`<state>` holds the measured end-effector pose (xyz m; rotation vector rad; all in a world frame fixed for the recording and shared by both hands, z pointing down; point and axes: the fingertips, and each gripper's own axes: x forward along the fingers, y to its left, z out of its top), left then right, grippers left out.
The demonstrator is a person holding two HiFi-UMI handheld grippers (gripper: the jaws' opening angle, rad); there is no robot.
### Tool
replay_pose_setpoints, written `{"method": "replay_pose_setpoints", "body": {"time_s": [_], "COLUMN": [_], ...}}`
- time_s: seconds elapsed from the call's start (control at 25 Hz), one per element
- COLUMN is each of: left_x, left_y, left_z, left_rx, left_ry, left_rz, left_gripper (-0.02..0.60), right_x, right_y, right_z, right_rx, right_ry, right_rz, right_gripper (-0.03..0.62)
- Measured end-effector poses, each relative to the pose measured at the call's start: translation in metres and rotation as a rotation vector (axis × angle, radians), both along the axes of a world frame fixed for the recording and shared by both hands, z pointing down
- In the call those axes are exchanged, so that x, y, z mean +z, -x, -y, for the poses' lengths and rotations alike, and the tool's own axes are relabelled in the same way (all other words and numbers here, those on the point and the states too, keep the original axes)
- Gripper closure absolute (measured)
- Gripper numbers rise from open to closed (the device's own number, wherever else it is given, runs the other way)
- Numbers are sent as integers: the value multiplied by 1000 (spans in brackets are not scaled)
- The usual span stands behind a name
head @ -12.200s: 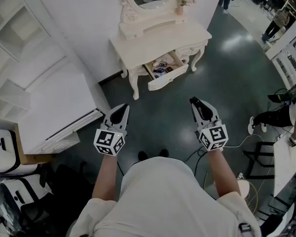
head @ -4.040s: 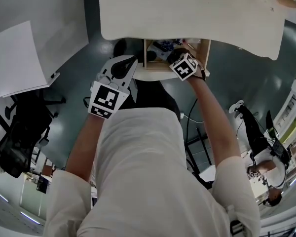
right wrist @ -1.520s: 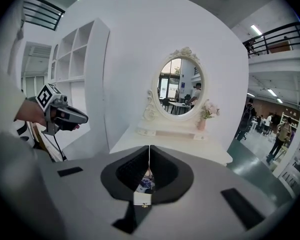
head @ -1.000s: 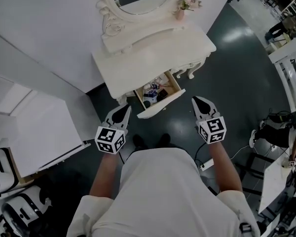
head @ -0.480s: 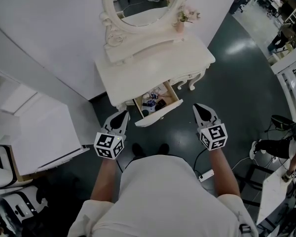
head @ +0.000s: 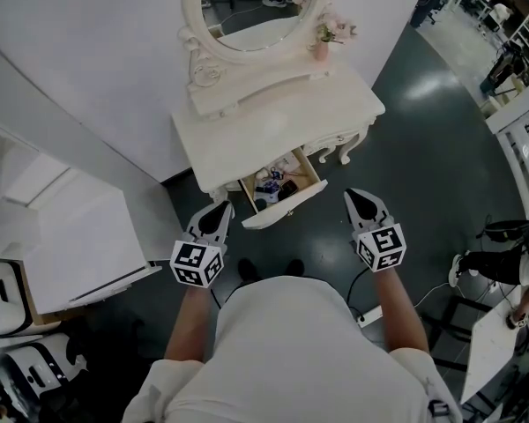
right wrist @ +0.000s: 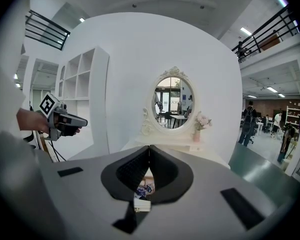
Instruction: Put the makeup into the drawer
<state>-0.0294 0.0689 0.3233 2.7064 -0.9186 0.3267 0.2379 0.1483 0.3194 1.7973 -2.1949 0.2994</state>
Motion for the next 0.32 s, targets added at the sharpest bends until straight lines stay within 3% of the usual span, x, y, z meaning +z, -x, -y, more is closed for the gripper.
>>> {"method": "replay_pose_setpoints", "body": {"time_s": [0.32], "left_x": [0], "left_y": [0], "left_z": [-2], "left_rx": [-13], "left_ry": [6], "left_rz": [-19], "left_gripper": [563], "right_x": [-4], "right_y": [4], "right_z": [4], "right_rx": [4], "right_ry": [-14], "right_rz": [7], "right_gripper": [565]}}
